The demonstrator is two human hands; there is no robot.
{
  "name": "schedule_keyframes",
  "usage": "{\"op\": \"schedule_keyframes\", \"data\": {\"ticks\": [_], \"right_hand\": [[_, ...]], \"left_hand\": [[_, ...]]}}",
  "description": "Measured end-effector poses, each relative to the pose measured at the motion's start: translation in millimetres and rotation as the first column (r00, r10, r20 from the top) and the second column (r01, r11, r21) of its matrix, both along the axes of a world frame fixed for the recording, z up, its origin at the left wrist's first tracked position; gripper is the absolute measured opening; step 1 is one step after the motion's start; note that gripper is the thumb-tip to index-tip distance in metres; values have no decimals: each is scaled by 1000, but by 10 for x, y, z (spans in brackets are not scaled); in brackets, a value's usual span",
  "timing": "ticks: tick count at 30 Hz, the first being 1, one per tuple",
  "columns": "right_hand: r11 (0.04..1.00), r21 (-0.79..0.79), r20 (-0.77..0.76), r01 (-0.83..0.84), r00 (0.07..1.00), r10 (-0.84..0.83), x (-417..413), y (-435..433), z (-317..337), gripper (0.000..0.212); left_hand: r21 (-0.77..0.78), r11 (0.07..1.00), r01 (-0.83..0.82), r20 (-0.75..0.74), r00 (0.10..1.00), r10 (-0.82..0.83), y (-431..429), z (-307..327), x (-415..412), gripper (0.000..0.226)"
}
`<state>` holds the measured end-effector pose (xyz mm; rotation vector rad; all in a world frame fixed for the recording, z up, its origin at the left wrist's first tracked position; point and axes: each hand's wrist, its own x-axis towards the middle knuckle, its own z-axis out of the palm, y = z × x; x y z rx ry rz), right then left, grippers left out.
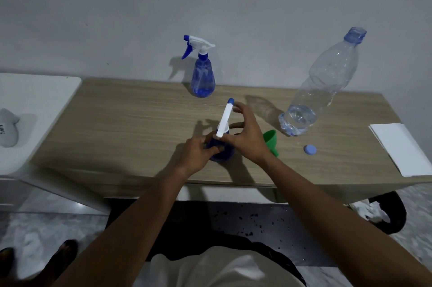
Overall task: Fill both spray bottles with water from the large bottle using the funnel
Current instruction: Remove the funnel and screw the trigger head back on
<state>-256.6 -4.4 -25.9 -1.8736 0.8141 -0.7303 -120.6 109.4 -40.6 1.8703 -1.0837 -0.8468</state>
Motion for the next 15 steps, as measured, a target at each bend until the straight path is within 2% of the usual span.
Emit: {"op": "schedule_keyframes", "data": {"ticks": [2,6,9,13,15], "right_hand": [[996,39,-1,-75,997,75,11,-16,24,78],[993,71,16,-92,996,91,-28,8,44,59],[974,207,79,-88,994,73,-69,58,53,36],[940,339,-13,-26,999,32,-70,92,-53,10],[912,410,-92,18,995,22,-62,121,-106,21]], "left_hand": [[4,1000,2,12,1000,-2,39,63,-26,27],[6,1000,-7,-16,1000,7,113,116,-74,18],[2,999,40,-118,992,-39,158,168,-131,17],[48,996,76,-309,949,-58,173,151,-209,20],[111,990,86,-356,934,-41,196,118,-256,18]]}}
